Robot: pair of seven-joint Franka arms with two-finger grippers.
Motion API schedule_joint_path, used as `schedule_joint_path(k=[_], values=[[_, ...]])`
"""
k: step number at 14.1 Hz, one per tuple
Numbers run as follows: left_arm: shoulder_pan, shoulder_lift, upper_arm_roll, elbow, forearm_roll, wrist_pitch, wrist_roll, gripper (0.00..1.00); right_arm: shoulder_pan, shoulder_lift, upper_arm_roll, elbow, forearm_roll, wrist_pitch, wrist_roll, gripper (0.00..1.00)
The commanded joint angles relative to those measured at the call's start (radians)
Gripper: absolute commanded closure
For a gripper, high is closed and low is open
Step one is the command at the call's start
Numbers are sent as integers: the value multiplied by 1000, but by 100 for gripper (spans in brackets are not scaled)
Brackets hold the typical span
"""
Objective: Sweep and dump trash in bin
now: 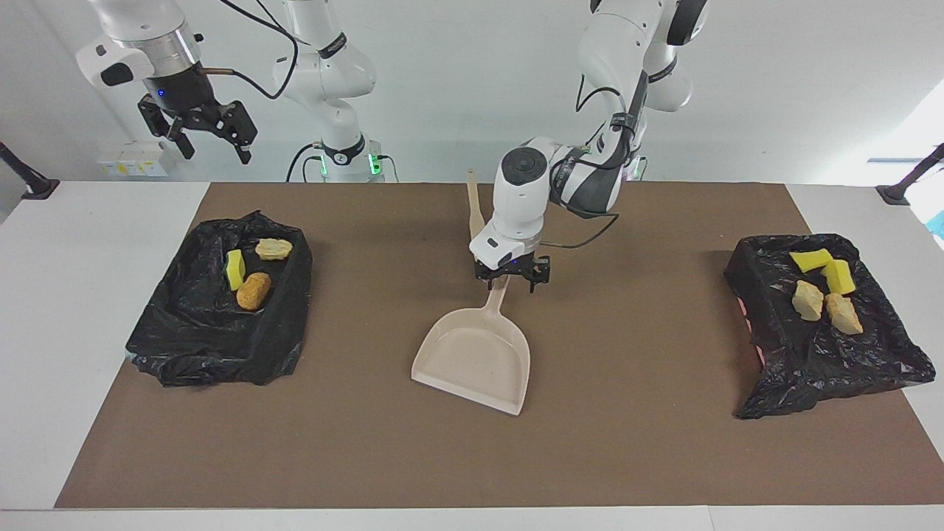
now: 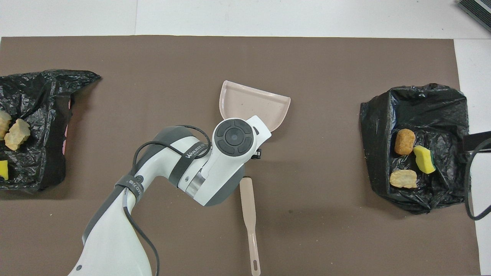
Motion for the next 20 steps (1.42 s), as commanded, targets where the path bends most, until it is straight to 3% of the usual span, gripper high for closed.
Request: schedule_joint_path(k=[1, 7, 13, 20], values=[[57, -60, -1, -1, -12, -65, 49, 0, 0, -26, 7, -35, -22, 20, -96, 0], [220, -102, 2, 37, 2, -115, 242, 0, 0, -26, 6, -35, -28, 23, -119, 0], [411, -143, 7, 112, -11, -252, 524, 0, 2, -26, 11, -36, -49, 28, -126, 0], [605, -197, 7, 123, -33, -328, 655, 0, 2, -28, 11, -36, -35, 20, -121, 0]])
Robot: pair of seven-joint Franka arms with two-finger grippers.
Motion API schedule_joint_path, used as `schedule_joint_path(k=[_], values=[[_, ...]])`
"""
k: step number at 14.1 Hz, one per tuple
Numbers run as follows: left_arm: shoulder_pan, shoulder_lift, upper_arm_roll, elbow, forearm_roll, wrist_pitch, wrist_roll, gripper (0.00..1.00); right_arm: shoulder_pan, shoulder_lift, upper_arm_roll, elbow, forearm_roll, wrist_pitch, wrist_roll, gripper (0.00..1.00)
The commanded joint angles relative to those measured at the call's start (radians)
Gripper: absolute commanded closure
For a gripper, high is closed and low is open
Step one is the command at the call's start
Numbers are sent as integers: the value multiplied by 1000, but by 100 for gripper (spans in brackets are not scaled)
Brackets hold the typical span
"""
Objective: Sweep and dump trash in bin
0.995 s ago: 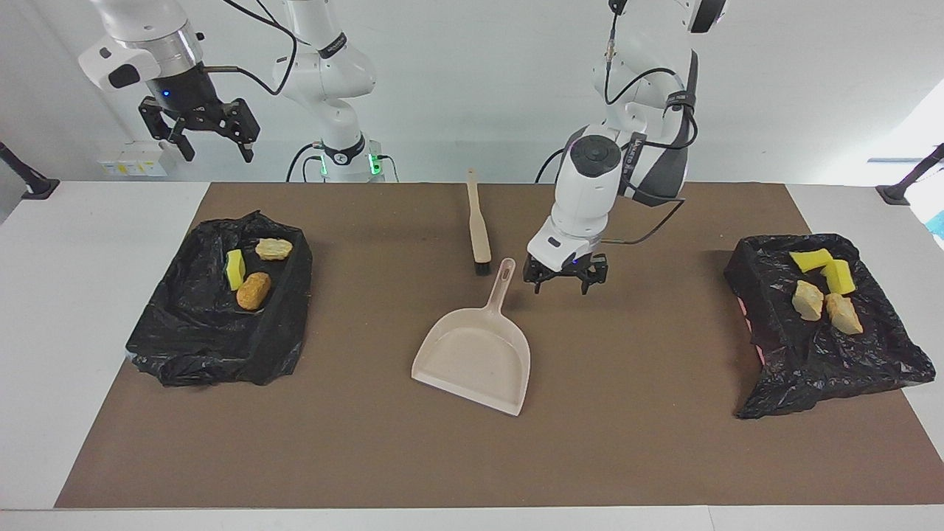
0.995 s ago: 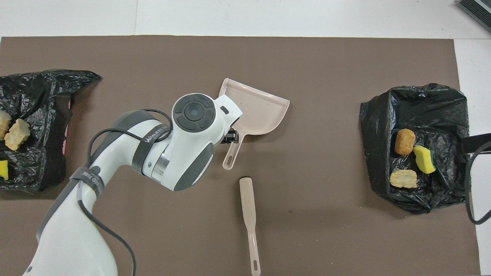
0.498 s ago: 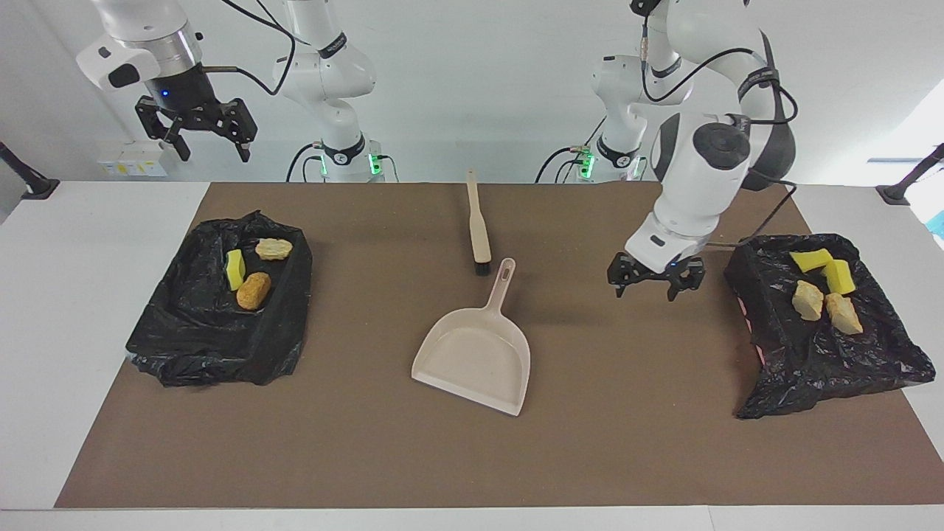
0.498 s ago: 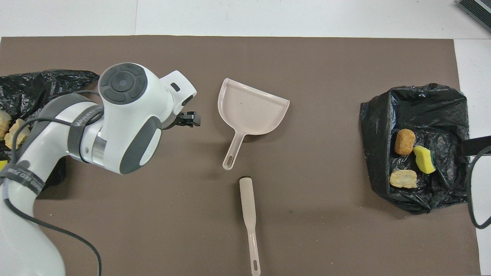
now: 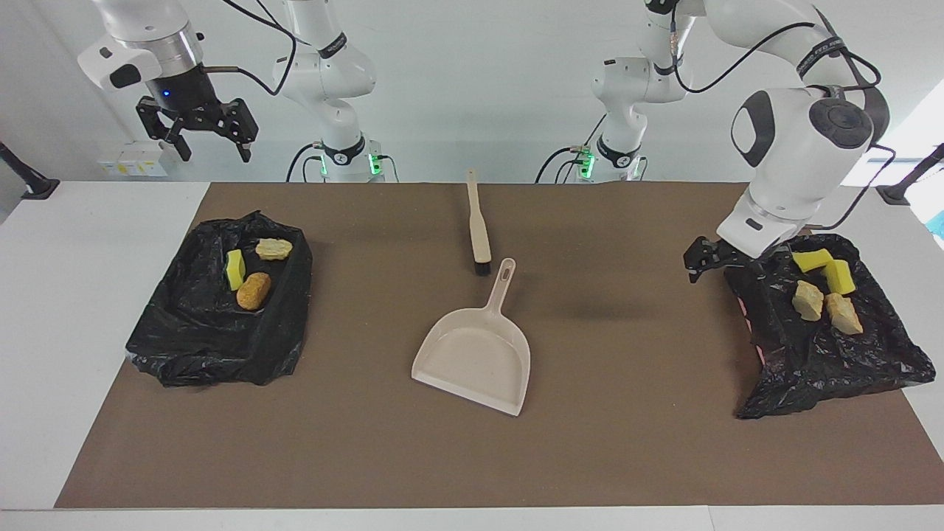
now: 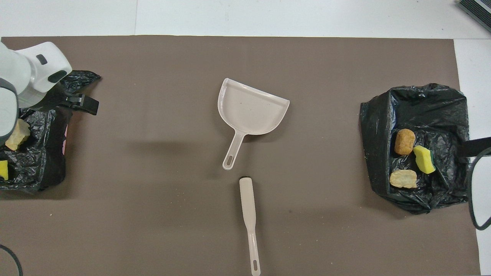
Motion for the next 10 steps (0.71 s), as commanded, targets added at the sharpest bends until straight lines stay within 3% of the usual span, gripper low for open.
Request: schedule_joint_path(k=[1, 10], values=[[64, -26, -9, 5, -39, -33, 16, 0, -2, -27, 4, -34, -10, 20, -17, 0], [-31, -103, -31, -1, -39, -116, -58, 0, -2, -27, 4, -34, -10, 17, -17, 0]])
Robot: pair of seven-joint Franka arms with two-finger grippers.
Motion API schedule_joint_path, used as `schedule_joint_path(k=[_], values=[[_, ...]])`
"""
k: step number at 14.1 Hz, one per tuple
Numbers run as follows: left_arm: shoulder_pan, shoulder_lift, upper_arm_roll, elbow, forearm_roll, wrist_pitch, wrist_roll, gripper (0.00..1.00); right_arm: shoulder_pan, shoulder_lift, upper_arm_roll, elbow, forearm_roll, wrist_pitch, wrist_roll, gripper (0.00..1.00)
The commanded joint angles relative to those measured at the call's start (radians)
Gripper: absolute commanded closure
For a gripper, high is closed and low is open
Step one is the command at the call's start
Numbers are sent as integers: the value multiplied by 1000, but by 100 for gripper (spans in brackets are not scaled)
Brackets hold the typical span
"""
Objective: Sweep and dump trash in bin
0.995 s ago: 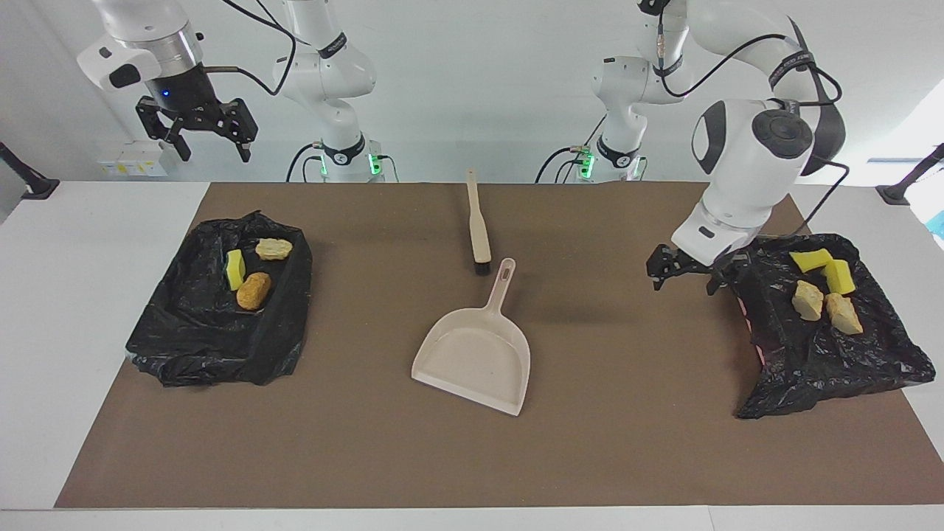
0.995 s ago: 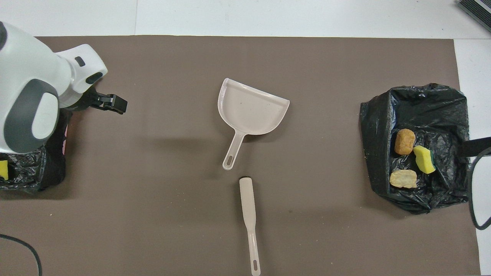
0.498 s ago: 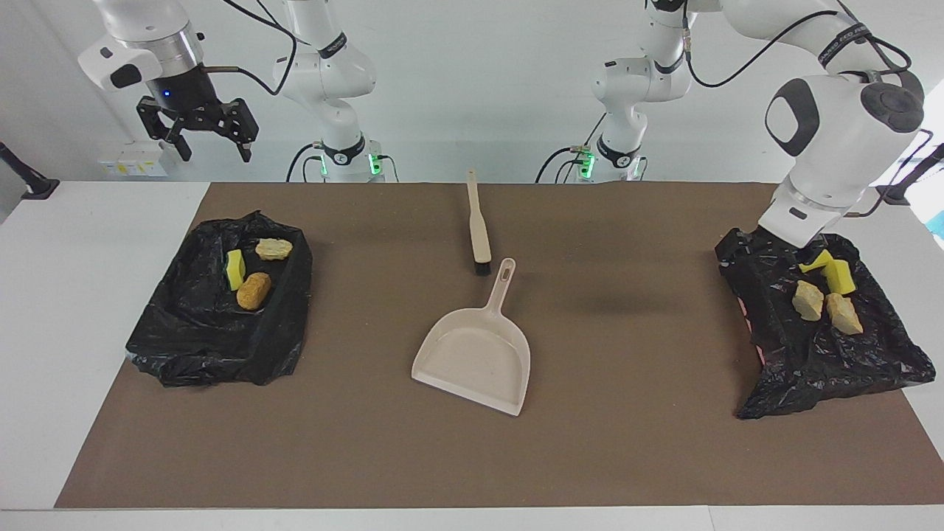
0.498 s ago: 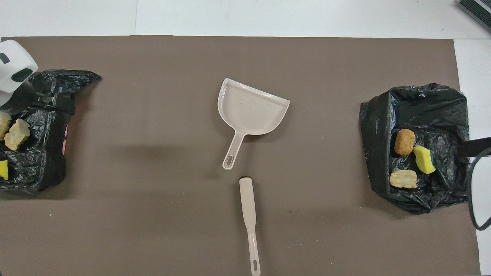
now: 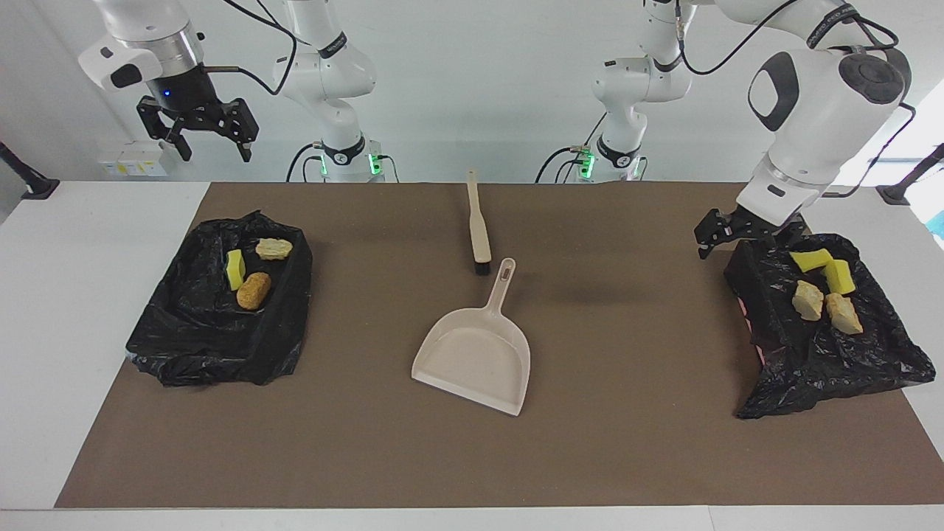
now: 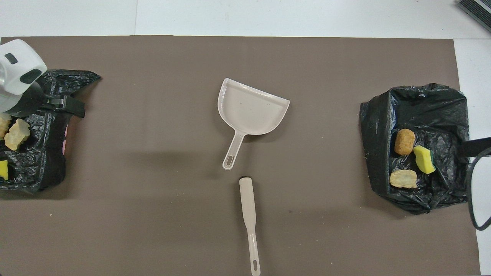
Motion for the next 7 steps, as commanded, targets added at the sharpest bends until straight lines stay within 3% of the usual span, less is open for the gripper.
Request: schedule_joint_path(k=[1, 7], values=[[-15, -31, 13, 9, -9, -47, 12, 0, -3, -26, 4, -32, -9, 14, -17, 0], [0, -105, 27, 1, -4, -127, 76, 0, -1, -27, 4, -32, -9, 14, -17, 0]])
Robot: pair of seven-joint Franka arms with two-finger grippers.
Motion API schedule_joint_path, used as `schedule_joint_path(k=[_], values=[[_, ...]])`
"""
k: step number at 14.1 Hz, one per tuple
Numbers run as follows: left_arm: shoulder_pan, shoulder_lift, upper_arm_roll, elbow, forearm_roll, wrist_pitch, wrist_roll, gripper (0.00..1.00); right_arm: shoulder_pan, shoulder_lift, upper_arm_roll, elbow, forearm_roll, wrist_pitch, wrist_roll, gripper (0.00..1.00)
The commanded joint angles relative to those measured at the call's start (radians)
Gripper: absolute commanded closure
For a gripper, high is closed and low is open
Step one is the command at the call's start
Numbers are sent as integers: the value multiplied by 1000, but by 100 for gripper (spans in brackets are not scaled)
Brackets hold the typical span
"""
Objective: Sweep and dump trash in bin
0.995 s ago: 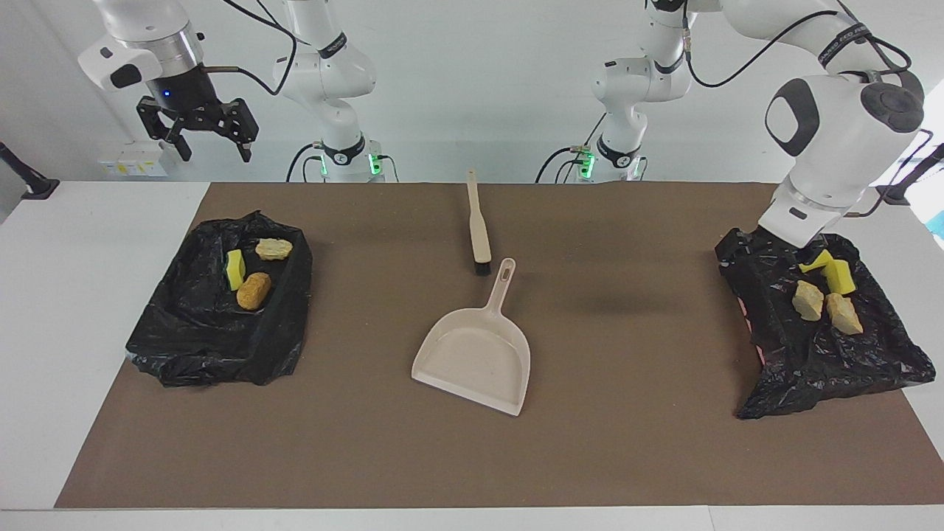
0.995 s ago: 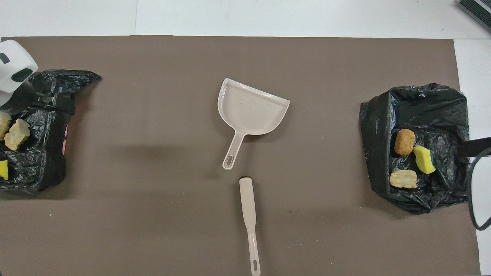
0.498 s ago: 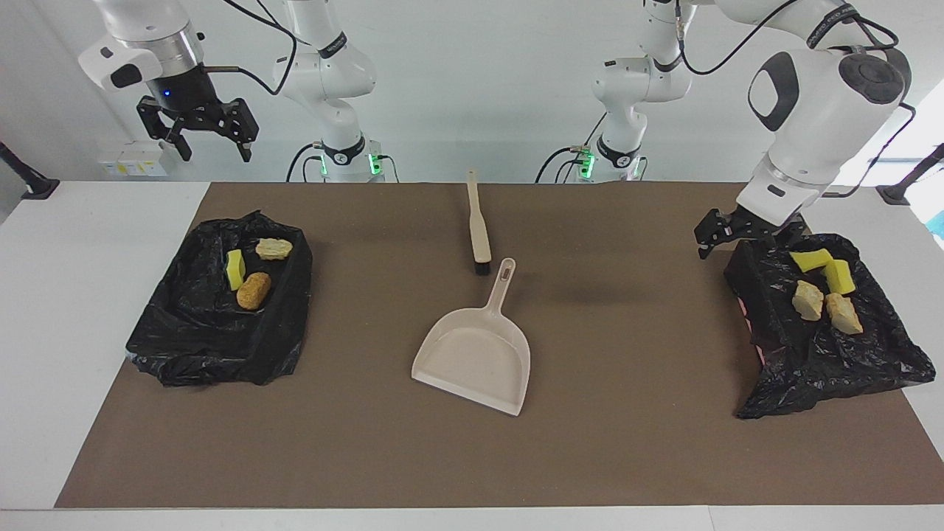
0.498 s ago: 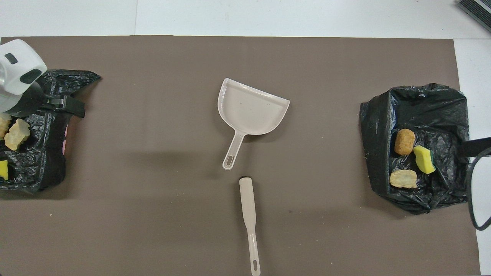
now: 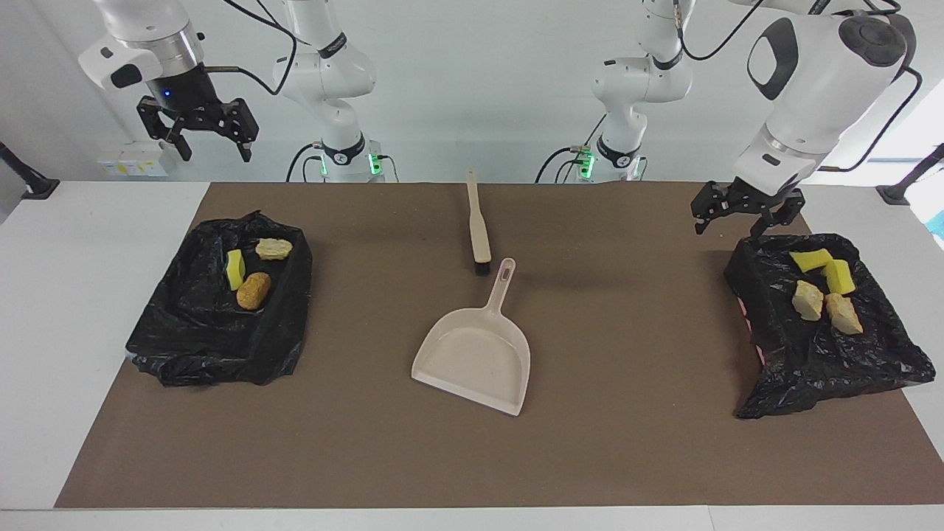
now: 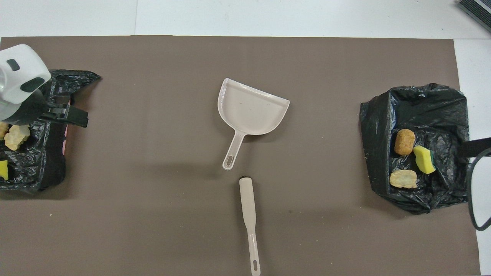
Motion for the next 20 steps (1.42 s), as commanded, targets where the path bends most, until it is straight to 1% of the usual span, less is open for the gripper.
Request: schedule_joint_path(k=[1, 3, 6, 8, 20], values=[[3, -37, 3, -17, -4, -29, 9, 0, -3, -27, 4, -31, -9, 14, -17, 0], [3, -48, 3, -31, -3, -33, 19, 0, -3, -27, 4, -31, -9, 14, -17, 0], [2, -40, 3, -1, 3, -77, 19, 0, -3, -27, 4, -33, -9, 14, -17, 0], [3, -30, 3, 39, -4, -117, 19, 0, -3, -27, 4, -31, -9, 14, -17, 0], [6, -39, 5, 29, -10, -124, 15, 0, -3, -21, 4, -25, -9, 15, -17, 0]])
